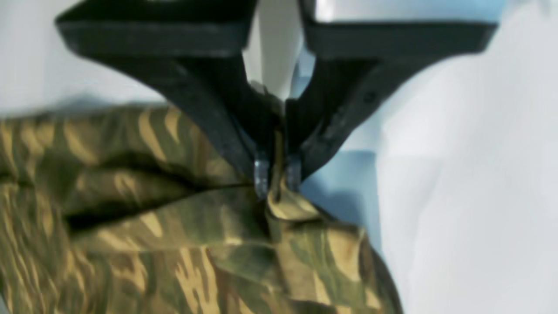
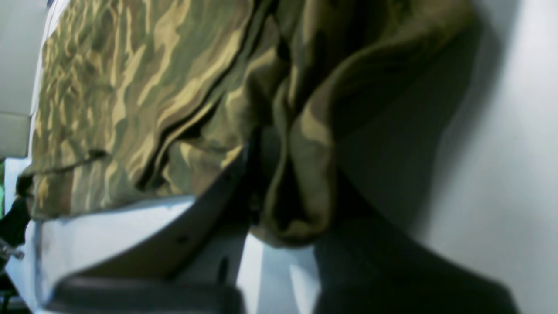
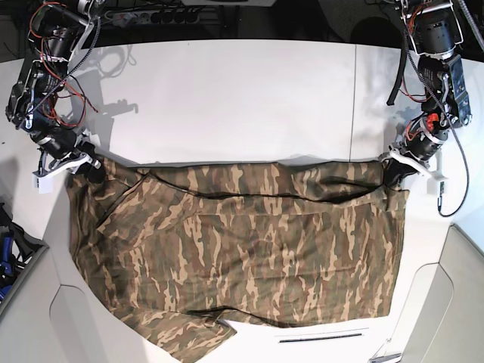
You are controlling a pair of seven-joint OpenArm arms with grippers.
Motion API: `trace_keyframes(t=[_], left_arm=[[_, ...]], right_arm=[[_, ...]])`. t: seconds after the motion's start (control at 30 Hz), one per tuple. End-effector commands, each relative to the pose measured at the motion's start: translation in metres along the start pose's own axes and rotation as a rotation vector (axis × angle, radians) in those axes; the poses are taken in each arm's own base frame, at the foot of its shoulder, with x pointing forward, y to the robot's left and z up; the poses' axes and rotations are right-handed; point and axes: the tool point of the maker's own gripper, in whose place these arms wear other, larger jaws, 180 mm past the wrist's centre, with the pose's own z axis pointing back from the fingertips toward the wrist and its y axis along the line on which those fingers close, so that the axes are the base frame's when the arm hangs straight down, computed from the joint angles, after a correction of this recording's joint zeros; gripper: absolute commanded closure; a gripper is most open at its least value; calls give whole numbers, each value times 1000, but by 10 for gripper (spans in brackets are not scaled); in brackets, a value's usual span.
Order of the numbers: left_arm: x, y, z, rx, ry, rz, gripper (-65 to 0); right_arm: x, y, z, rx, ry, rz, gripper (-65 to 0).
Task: Fold the T-shirt properly
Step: 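Drag the held shoulders with both grippers, stretching the shirt flat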
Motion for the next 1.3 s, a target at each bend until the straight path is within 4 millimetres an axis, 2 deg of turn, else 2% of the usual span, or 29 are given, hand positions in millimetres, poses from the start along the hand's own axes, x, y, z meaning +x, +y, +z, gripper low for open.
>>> trace_keyframes(t=[0.0, 0.13, 0.27, 0.43, 0.6, 0.77, 0.93, 1.27], left_arm=[[23, 1, 9, -11, -52, -46, 0], [29, 8, 26, 5, -54, -83, 0], [22, 16, 38, 30, -39, -78, 0], [2, 16, 52, 20, -25, -31, 0], [-12, 15, 69, 19, -13, -16, 0], [-23, 2, 89, 5, 35, -57, 0], [-31, -9, 102, -8, 60, -97, 0], [-55, -2, 120, 20, 123, -84, 0]], right_arm=[[15, 2, 6, 10, -30, 26, 0], [17, -1, 20, 11, -39, 12, 0], [14, -6, 35, 18, -28, 23, 0], [-3, -22, 55, -17, 10, 37, 0], [-26, -29, 68, -37, 64, 38, 0], [-42, -25, 83, -33, 86, 47, 0], [-56, -23, 98, -49, 124, 85, 0], [-86, -23, 133, -83, 179, 109, 0]])
